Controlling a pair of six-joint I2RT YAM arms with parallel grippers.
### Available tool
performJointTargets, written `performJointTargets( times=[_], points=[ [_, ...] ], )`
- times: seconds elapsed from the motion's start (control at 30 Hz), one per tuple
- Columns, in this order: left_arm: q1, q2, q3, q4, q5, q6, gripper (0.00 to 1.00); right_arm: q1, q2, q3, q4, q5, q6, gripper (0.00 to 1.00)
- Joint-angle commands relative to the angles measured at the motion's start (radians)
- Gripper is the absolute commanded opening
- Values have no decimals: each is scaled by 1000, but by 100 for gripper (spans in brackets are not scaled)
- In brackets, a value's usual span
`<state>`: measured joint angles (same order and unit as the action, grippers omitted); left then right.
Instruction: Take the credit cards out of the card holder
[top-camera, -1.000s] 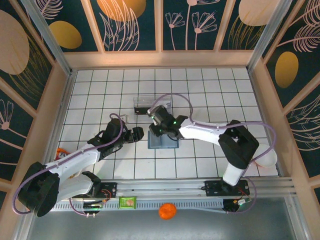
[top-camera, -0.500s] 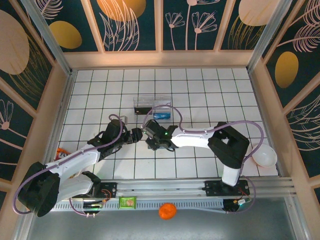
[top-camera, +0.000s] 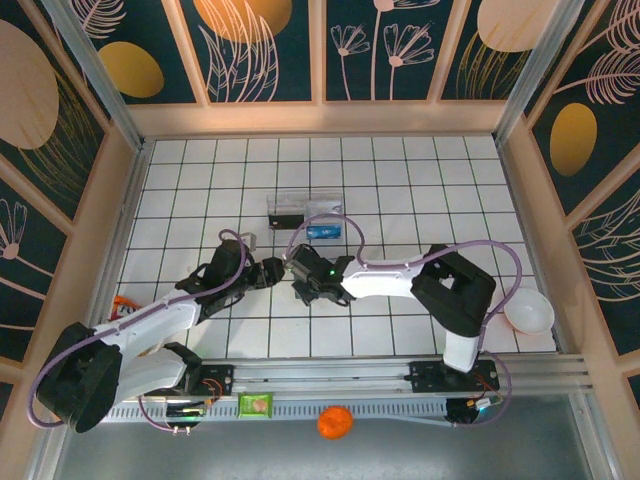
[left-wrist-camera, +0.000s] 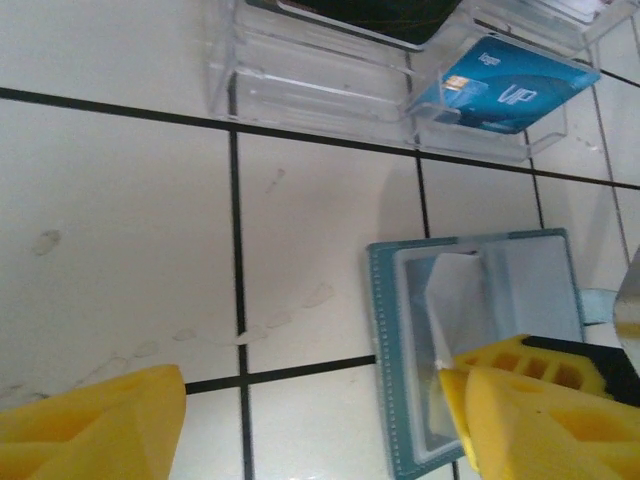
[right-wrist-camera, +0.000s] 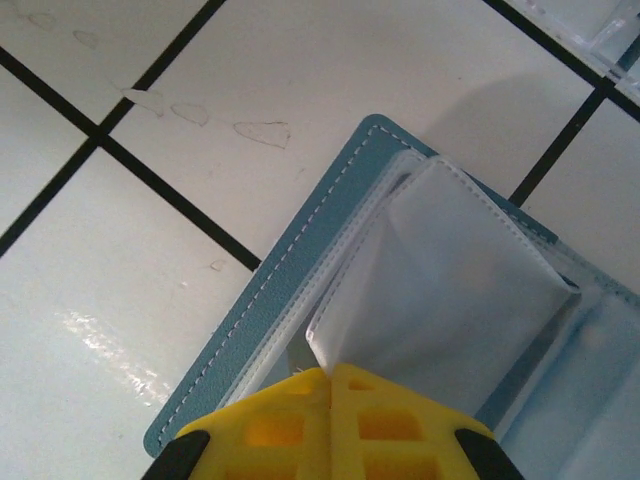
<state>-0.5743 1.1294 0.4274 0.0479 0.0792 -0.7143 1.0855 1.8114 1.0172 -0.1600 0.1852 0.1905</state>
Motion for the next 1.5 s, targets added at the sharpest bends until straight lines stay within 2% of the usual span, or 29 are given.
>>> performJointTargets(
  times=[0.0,0.17,0.3,0.43,0.73,1.0,1.07,1.17,1.47],
  points=[
    [-5,35,-13,85,88,-12,62,-10,-48,-61,76,-75,46,0],
    [-20,113,-11,171,154,-40,41,-35,-103,-105,170,-156,108,0],
    [-69,178,13,206,157,-52,26,-46,-116,-113,205,-164,167,0],
    [-88,245,22,239,163,-69,16,-57,-126,-124,235,-208,219,0],
    [-90,318,43,222,150,-70,0,-56,-133,-136,221,-194,245,0],
    [-88,356,36,208,168,-67,0,-57,-197,-185,188,-96,299,2],
    [-88,352,36,213,177,-65,0,-55,-226,-211,207,-95,299,22],
    [-89,334,43,222,200,-63,0,-50,-289,-251,246,-85,291,35],
    [-138,302,121,191,230,-63,6,-71,-402,-284,210,16,298,38]
  ],
)
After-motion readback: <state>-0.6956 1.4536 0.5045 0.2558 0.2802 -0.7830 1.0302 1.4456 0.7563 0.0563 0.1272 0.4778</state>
